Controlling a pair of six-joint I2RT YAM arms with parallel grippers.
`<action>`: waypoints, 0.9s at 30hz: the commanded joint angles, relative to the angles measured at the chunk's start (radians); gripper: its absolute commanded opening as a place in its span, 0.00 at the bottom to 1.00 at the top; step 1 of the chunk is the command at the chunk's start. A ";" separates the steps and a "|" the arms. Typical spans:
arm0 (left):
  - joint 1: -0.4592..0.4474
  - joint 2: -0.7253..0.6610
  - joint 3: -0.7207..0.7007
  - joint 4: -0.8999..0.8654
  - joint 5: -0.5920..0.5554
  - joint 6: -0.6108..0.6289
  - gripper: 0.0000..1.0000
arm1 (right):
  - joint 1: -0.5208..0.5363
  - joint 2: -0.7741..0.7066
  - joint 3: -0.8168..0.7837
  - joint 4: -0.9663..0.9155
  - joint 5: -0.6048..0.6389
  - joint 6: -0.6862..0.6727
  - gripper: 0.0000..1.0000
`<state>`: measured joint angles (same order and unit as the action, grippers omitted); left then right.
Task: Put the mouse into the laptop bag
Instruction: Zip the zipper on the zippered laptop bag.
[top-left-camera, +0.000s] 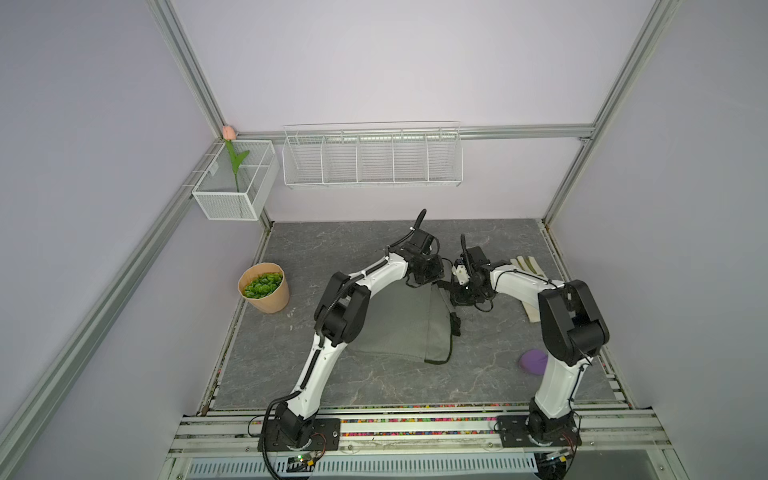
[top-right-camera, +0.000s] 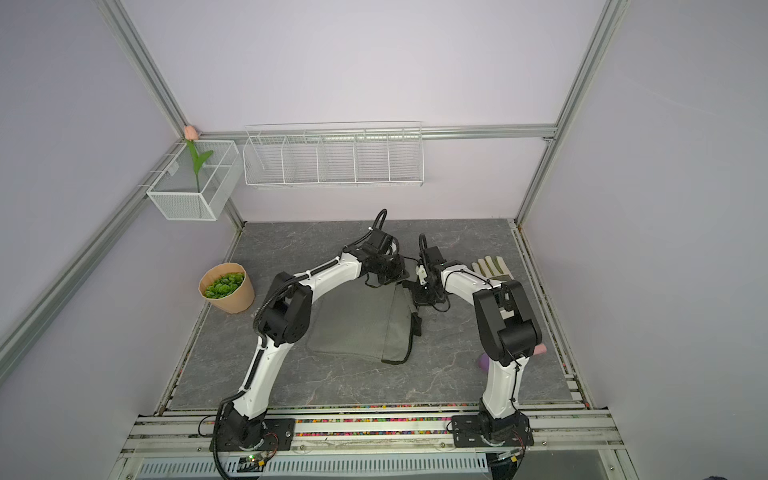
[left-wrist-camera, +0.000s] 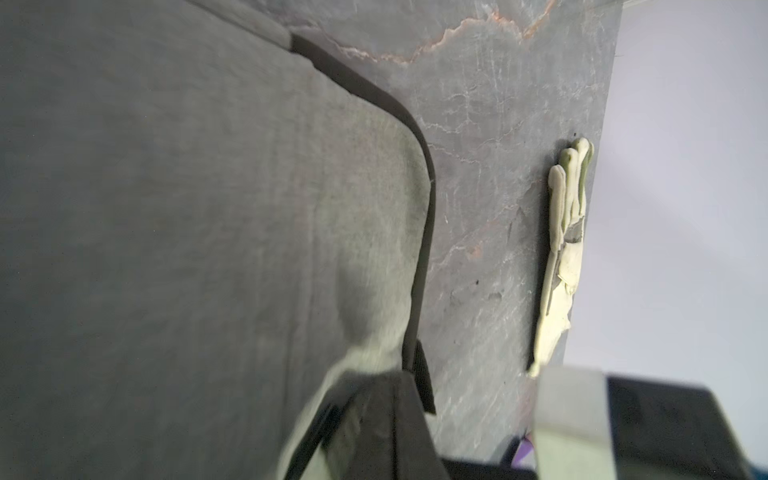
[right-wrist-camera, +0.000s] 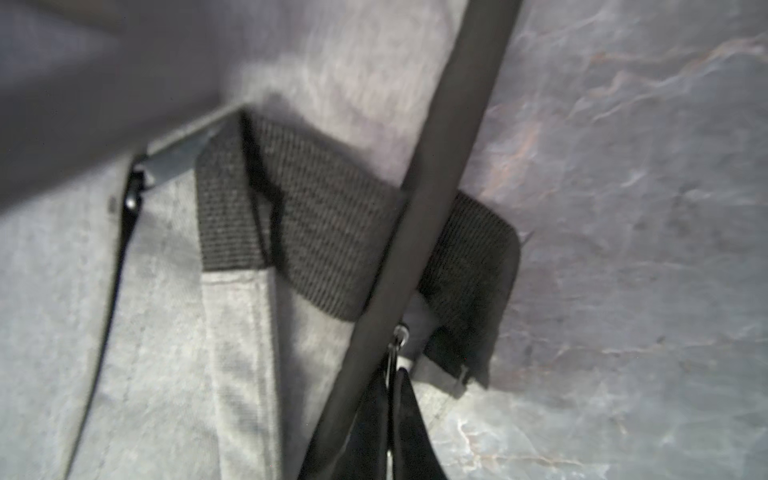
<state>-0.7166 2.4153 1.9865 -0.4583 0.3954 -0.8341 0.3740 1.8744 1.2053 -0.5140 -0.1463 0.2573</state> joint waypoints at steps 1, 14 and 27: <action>0.001 0.068 0.044 -0.030 -0.002 -0.012 0.00 | 0.013 -0.084 -0.080 -0.011 0.018 0.016 0.07; 0.053 0.116 -0.071 0.045 -0.041 -0.043 0.00 | 0.096 -0.295 -0.255 -0.022 0.065 0.055 0.07; 0.055 0.164 0.026 -0.033 -0.071 -0.012 0.00 | 0.206 -0.470 -0.421 -0.057 0.098 0.146 0.07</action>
<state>-0.6941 2.4924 2.0155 -0.3763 0.4423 -0.8669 0.5591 1.4582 0.8280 -0.4580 -0.0479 0.3607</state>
